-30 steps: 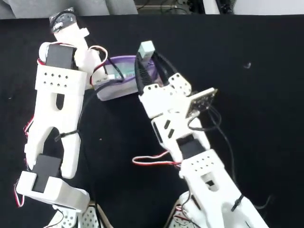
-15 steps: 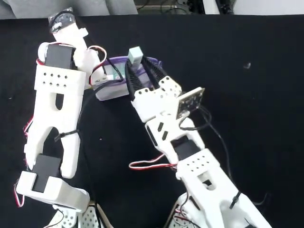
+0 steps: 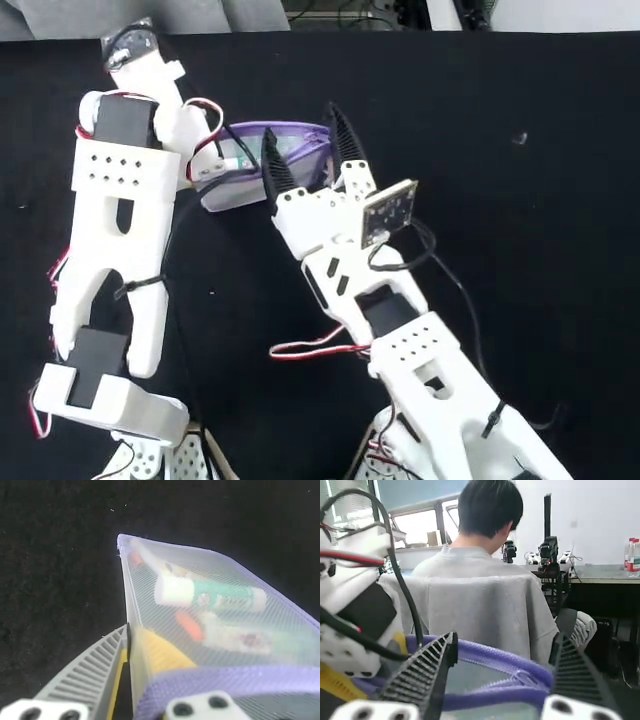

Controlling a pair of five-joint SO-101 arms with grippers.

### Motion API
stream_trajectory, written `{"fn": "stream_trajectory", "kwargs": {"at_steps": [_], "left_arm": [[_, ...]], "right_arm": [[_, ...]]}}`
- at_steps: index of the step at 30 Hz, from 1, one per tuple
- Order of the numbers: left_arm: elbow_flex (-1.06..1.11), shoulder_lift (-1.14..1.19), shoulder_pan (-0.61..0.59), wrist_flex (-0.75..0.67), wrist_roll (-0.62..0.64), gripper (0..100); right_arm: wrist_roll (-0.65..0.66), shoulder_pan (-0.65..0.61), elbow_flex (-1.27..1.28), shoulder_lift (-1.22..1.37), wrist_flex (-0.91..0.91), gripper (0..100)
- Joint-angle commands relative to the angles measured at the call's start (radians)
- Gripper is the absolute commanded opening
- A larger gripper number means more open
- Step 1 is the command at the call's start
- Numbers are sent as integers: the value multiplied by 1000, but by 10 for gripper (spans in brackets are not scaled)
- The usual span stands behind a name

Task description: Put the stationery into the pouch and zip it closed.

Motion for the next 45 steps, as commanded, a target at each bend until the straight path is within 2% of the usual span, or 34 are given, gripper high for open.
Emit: {"fn": "stream_trajectory", "kwargs": {"at_steps": [1,6,15,20,25,31,35,41,45], "left_arm": [[-7,-44,-18,2,-8,30],[-7,-44,-18,2,-8,30],[-7,-44,-19,2,-9,30],[-5,-44,-48,2,-9,30],[-5,-44,-81,-3,-9,30],[-5,-44,-77,-12,-9,30],[-5,-44,-79,-9,-9,30],[-4,-44,-79,-6,-9,30],[25,-44,-79,-12,-9,30]], "right_arm": [[26,23,-54,-42,8,279],[83,91,-47,-185,103,279],[86,169,-131,-456,597,279],[247,161,-111,-473,769,279],[305,149,25,-473,755,279],[308,84,145,-460,588,279],[307,86,134,-334,500,272],[307,126,21,-76,388,168],[307,152,-13,-16,376,106]]}}
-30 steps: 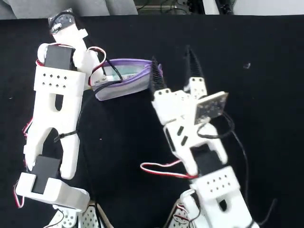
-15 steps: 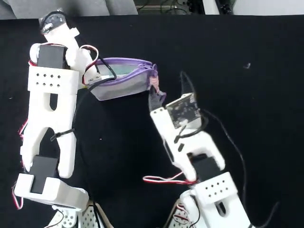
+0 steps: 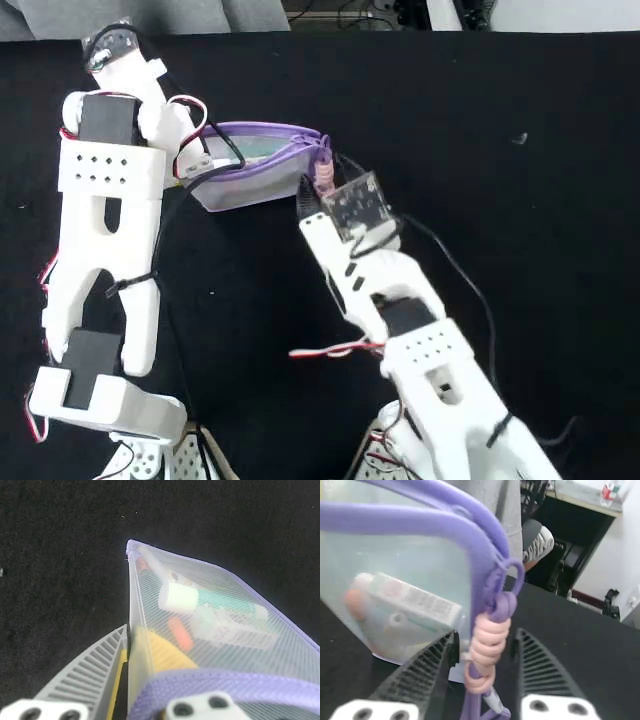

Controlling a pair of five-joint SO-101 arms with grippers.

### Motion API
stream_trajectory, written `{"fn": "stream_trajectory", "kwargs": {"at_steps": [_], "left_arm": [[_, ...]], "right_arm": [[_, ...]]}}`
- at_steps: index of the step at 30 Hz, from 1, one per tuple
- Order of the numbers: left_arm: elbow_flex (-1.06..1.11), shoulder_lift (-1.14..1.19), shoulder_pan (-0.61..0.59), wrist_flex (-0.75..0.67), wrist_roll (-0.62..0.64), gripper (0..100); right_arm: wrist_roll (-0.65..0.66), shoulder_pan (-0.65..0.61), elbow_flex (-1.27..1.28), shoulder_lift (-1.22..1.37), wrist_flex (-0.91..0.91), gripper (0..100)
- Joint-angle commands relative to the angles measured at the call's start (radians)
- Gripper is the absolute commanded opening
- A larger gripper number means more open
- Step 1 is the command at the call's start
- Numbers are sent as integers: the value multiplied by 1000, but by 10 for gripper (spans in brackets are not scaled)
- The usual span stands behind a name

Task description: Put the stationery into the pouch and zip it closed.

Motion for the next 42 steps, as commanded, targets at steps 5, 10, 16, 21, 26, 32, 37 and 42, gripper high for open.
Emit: {"fn": "stream_trajectory", "kwargs": {"at_steps": [5,10,16,21,26,32,37,42], "left_arm": [[4,-37,-22,-8,-9,30],[13,-37,-25,-26,-9,30],[25,-37,-24,-41,-9,30],[25,-37,-22,-41,-9,30],[25,-37,-25,-38,-9,30],[25,-37,-27,-35,-9,30],[25,-37,-27,-35,-9,30],[36,-38,-27,-35,-9,30]], "right_arm": [[5,34,-62,-15,-26,41],[5,32,-19,-93,-25,19],[5,29,25,-150,-25,203],[5,28,28,-148,-25,221],[5,28,41,-148,-23,144],[5,28,39,-148,-23,75],[5,28,38,-148,-29,135],[5,28,36,-148,-29,118]]}}
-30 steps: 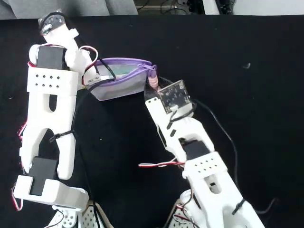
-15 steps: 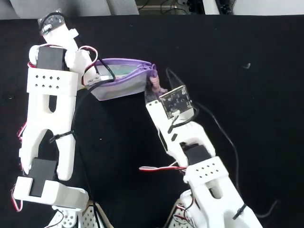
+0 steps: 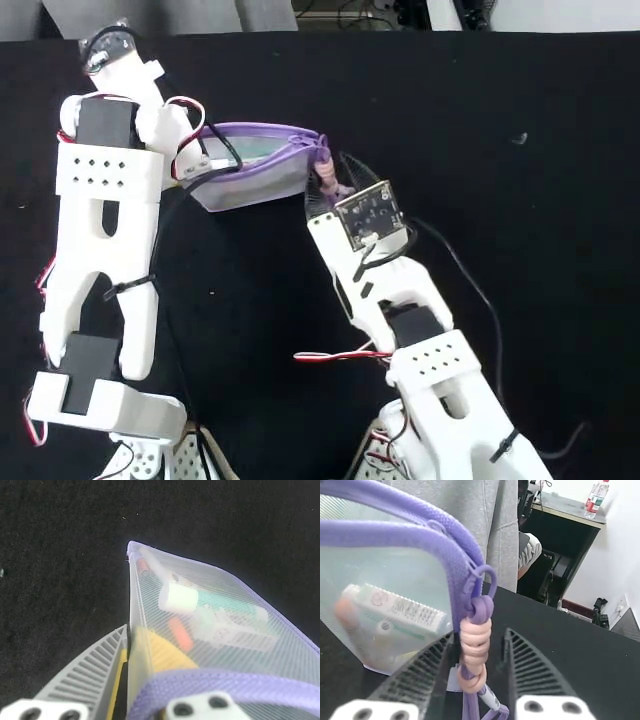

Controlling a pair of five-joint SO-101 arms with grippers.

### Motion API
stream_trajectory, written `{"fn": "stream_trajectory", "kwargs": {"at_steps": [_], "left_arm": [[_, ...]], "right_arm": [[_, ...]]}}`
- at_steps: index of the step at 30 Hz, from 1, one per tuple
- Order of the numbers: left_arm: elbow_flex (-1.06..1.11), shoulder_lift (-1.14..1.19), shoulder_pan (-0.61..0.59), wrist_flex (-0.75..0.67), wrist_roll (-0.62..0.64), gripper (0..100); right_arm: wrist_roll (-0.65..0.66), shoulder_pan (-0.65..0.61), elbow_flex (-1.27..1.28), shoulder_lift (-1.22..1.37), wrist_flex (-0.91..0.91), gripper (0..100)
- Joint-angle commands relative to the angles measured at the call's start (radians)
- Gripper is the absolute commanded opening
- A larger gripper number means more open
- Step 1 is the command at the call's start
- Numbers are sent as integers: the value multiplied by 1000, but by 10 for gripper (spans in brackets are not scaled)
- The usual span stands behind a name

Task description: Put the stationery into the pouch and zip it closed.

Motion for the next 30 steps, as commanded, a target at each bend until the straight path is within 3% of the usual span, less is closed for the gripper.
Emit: {"fn": "stream_trajectory", "kwargs": {"at_steps": [1,4,11,14,21,30], "left_arm": [[10,-25,-24,-9,-9,30],[10,-25,-24,-9,-9,30],[5,-25,-24,-12,-9,30],[-1,-25,-22,-12,-9,38],[-1,-29,-18,-15,-8,255],[-139,-32,-16,-11,-6,266]], "right_arm": [[5,9,-15,-33,-21,93],[8,9,-16,-33,-21,8],[12,15,-31,-38,-2,11],[12,15,-88,-38,92,11],[6,15,-274,-33,350,11],[6,55,-446,19,500,11]]}}
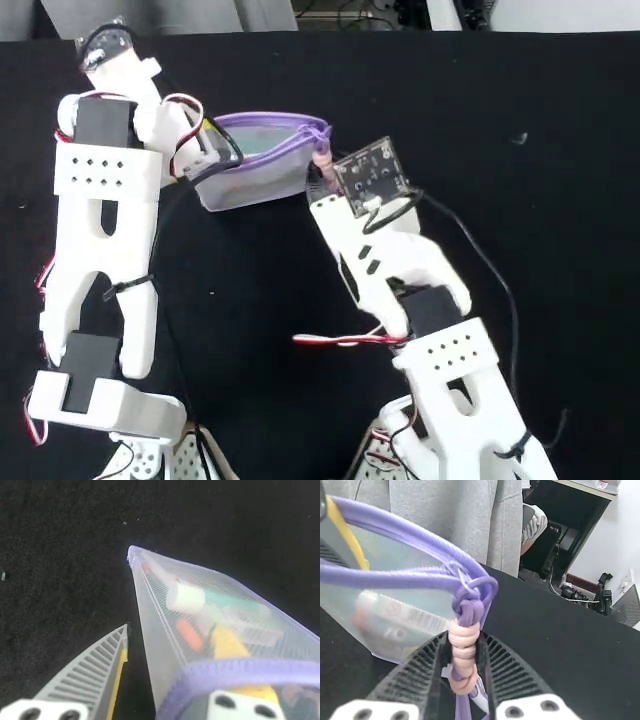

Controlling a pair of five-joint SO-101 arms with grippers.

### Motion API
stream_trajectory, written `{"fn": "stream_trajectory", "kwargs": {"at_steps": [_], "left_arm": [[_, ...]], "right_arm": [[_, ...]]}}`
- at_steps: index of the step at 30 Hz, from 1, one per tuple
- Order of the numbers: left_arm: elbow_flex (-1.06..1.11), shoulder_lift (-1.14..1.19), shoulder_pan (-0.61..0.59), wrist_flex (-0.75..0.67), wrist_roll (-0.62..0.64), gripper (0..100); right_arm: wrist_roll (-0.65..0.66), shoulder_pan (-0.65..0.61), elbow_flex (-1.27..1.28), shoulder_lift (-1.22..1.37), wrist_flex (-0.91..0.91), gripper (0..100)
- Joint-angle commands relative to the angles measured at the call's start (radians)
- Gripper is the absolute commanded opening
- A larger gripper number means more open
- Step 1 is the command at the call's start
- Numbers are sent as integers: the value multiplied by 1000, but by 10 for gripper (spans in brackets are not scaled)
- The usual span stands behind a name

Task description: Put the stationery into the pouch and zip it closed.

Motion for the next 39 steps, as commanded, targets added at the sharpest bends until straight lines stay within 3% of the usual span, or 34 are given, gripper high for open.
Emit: {"fn": "stream_trajectory", "kwargs": {"at_steps": [1,4,11,18,22,29,39], "left_arm": [[-119,-25,-13,-12,-11,267],[-151,-18,-15,-44,-11,268],[-127,-15,-15,-267,-12,268],[-101,63,13,-420,-54,268],[-111,83,62,-460,-57,266],[-105,91,182,-657,-57,264],[-111,81,360,-620,-78,268]], "right_arm": [[2,69,-134,45,46,11],[0,141,-236,148,117,11],[0,258,-467,372,293,11],[0,275,-581,521,364,11],[0,295,-619,578,365,11],[0,356,-723,684,448,11],[0,390,-777,751,505,11]]}}
